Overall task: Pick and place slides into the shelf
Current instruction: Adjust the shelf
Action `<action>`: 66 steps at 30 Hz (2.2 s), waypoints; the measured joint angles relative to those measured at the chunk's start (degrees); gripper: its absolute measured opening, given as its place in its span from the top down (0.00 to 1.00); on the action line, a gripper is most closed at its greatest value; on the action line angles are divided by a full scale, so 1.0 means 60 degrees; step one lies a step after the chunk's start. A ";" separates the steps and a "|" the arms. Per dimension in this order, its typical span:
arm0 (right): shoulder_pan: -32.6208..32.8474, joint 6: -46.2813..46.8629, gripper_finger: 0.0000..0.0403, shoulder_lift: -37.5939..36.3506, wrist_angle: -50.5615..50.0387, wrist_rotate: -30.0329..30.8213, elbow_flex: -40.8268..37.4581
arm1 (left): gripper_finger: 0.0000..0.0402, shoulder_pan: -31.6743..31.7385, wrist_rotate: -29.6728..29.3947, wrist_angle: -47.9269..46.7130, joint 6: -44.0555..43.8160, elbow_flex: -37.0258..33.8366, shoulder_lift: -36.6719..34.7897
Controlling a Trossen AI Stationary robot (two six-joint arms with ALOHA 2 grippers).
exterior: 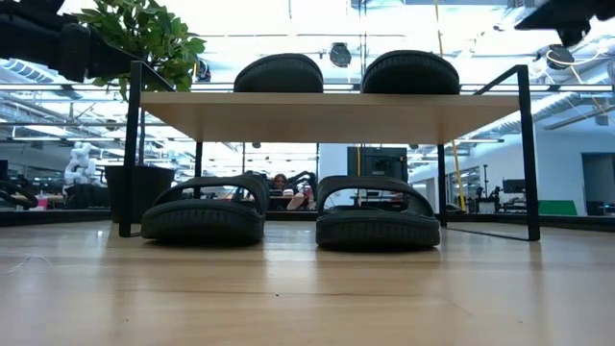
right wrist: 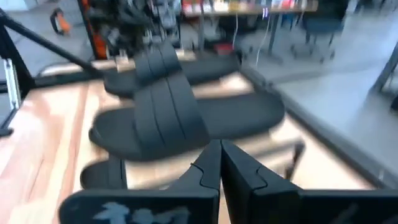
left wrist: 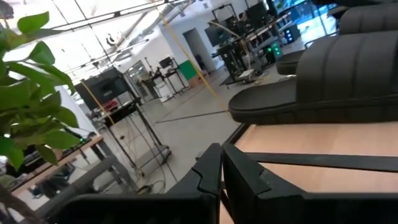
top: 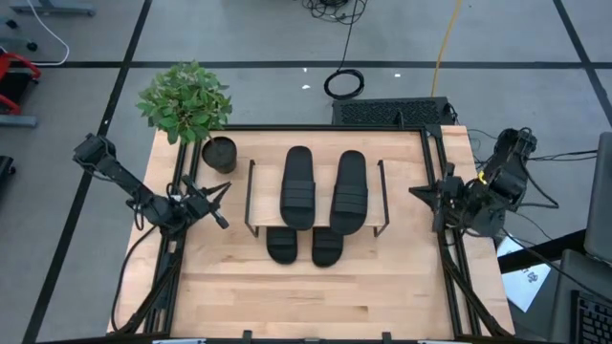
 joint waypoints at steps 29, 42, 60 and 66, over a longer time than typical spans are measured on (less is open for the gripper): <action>-0.0511 0.2251 1.00 -0.0165 0.1860 -0.1612 -0.2961 | 0.94 0.0182 0.4399 -0.4393 -0.6170 -0.0007 0.0000; -0.1629 -0.0329 1.00 0.0290 0.5207 -0.2457 -0.3738 | 0.94 0.0335 0.6487 -0.4396 -0.6606 -0.0007 0.0000; -0.2194 -0.1800 1.00 0.1218 0.7573 -0.3876 -0.3792 | 0.94 0.0323 0.7169 -0.4391 -0.6680 -0.0007 0.0000; -0.2191 -0.1749 1.00 0.1328 0.7843 -0.3943 -0.3792 | 0.94 0.0320 0.7511 -0.4282 -0.6750 -0.0007 0.0004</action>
